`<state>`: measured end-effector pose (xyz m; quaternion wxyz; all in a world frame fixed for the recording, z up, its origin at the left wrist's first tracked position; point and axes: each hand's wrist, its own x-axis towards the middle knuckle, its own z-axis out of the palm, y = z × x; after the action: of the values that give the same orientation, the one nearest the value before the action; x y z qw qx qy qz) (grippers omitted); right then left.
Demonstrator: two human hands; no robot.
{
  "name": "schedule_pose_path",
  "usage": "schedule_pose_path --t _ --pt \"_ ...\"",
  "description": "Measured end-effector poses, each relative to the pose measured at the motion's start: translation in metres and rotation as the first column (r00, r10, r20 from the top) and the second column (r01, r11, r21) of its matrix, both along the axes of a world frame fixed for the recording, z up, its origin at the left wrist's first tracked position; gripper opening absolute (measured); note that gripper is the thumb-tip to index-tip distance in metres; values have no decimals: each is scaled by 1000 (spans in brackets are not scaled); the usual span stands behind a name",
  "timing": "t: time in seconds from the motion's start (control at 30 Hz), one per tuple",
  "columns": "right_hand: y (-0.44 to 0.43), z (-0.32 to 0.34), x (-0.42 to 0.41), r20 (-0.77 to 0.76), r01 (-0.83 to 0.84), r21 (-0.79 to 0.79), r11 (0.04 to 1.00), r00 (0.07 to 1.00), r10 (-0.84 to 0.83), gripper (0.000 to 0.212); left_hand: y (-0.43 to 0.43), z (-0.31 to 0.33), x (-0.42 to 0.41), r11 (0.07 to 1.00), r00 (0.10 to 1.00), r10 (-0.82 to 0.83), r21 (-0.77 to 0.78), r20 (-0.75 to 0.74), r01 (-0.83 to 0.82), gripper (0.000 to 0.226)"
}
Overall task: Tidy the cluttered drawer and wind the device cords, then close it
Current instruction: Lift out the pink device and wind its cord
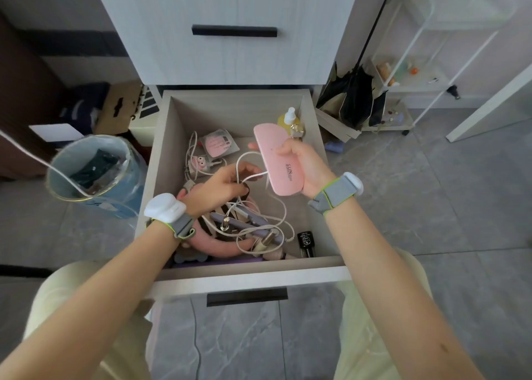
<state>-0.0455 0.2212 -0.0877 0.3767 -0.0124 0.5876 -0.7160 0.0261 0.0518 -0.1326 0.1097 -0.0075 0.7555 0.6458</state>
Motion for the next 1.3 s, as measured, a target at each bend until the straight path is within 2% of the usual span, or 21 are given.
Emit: schedule_pose_path --t 0.07,0.13,0.2,0.27,0.37,0.47,0.63,0.7,0.77,0.87,0.93,1.0,1.07,1.17,1.3 --pt "0 12 3 -45 43 -52 998 998 -45 43 -2 2 3 998 999 -45 -36 19 46 49" --pt "2 35 16 -109 72 -38 997 991 -76 45 -1 12 14 995 997 -70 -66 17 71 50" --pt "0 55 26 -194 101 -29 995 976 -104 33 -3 9 19 992 997 -40 -115 62 47 43" --pt "-3 81 37 -279 127 -52 991 951 -137 33 -2 7 27 983 990 83 -171 113 -63 35" --pt "-6 114 50 -375 174 -71 982 908 -188 46 3 12 39 932 935 323 -219 147 -287 29" --pt "-8 141 71 -471 193 -61 979 859 -198 36 8 30 51 847 875 481 -288 57 -447 30" --pt "-13 167 89 -553 259 -82 962 792 -260 33 9 58 58 743 862 497 -467 -97 -480 46" --pt "-14 178 95 -556 329 -108 938 762 -331 32 9 68 69 729 856 494 -465 -152 -503 45" --pt "-14 185 96 -547 383 -133 914 741 -389 31 8 71 74 758 859 491 -417 -144 -502 42" --pt "-15 193 99 -545 368 -164 915 740 -395 30 4 75 84 851 871 487 -188 -70 -491 42" --pt "-20 198 105 -575 326 -161 931 736 -357 30 -1 78 92 863 866 498 -77 -43 -500 49" --pt "-24 201 106 -606 306 -182 935 713 -352 30 -6 78 97 854 858 509 -86 -67 -514 51" --pt "-27 208 107 -618 309 -225 924 688 -381 28 -11 81 99 832 839 533 -109 -113 -544 42" --pt "-31 223 106 -565 302 -309 902 704 -430 29 -21 89 100 792 800 574 -131 -175 -596 29" --pt "-37 237 108 -573 269 -291 918 720 -392 48 -23 93 100 804 809 558 -122 -185 -583 28"
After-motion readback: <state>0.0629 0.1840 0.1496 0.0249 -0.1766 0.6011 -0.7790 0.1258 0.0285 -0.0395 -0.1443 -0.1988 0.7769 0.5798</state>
